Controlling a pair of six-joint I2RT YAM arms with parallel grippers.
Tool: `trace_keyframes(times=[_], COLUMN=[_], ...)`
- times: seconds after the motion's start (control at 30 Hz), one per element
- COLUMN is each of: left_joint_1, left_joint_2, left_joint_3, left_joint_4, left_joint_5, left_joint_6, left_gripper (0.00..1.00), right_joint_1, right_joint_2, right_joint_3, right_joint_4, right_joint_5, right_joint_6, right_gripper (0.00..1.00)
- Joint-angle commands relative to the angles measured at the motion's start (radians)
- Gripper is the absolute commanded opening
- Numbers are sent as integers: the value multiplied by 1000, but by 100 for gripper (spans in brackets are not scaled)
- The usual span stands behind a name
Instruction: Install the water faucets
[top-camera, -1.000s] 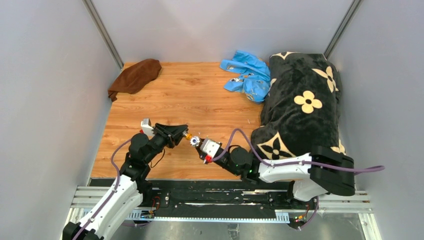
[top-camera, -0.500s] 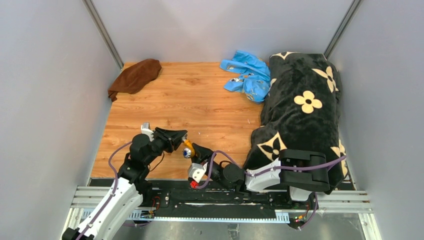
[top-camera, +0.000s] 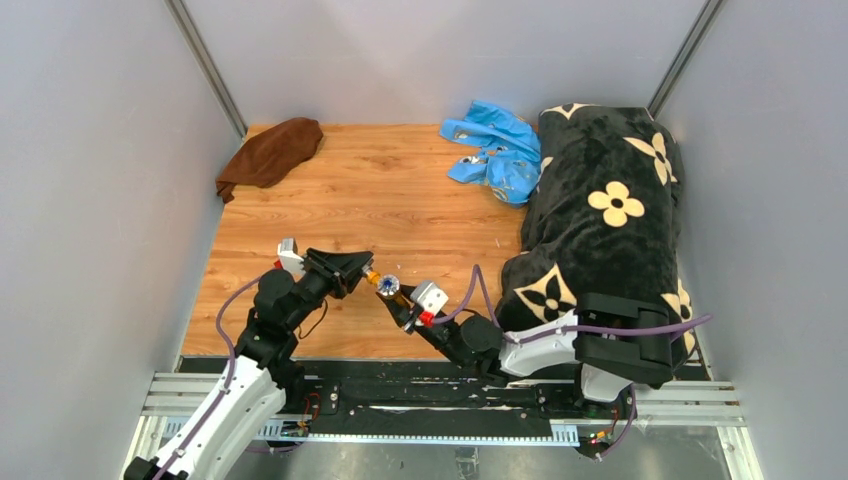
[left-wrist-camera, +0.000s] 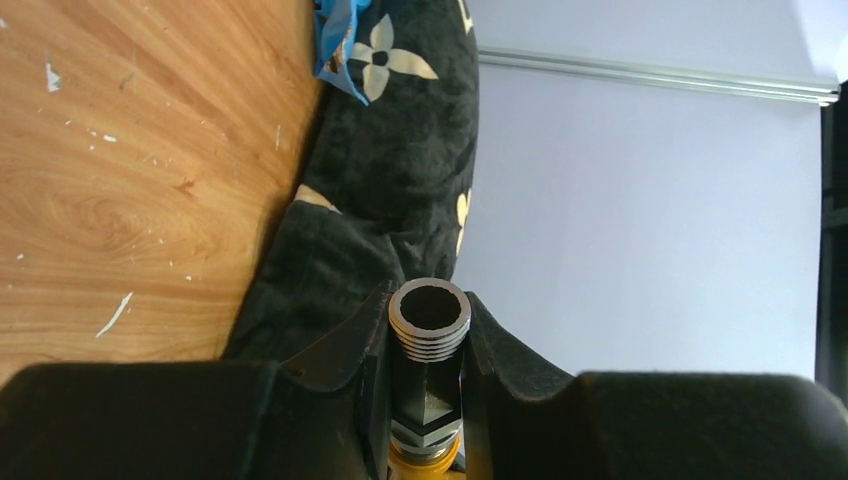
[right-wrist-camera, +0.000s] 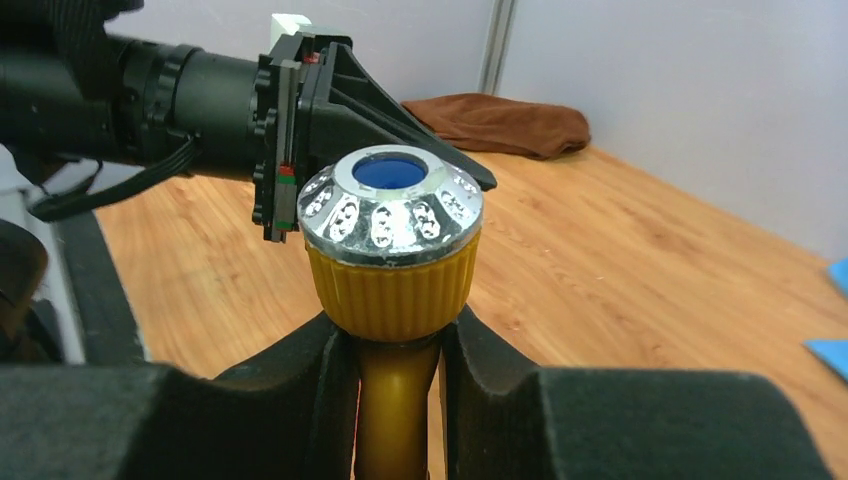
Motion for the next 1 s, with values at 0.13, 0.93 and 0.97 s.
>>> trace_keyframes(times=[0.13,0.93,0.97], left_joint_1=[-6,-6,-6], left_joint_2=[22,17,16], left_joint_3=[53,-25,-24], left_joint_4=[208,246,239], left_joint_5=[18,-36,-37], left_joint_6=[43,-14,-15], left_gripper=[0,0,0], right_joint_1=[-84,-157,-157], right_joint_2=[-53,-122,-145], right_joint_3=[-57,-182,-198], right_joint_4=[65,118,107], right_joint_5=[-152,-260,-256], right_joint_6=[464,566,551], right_gripper=[0,77,78])
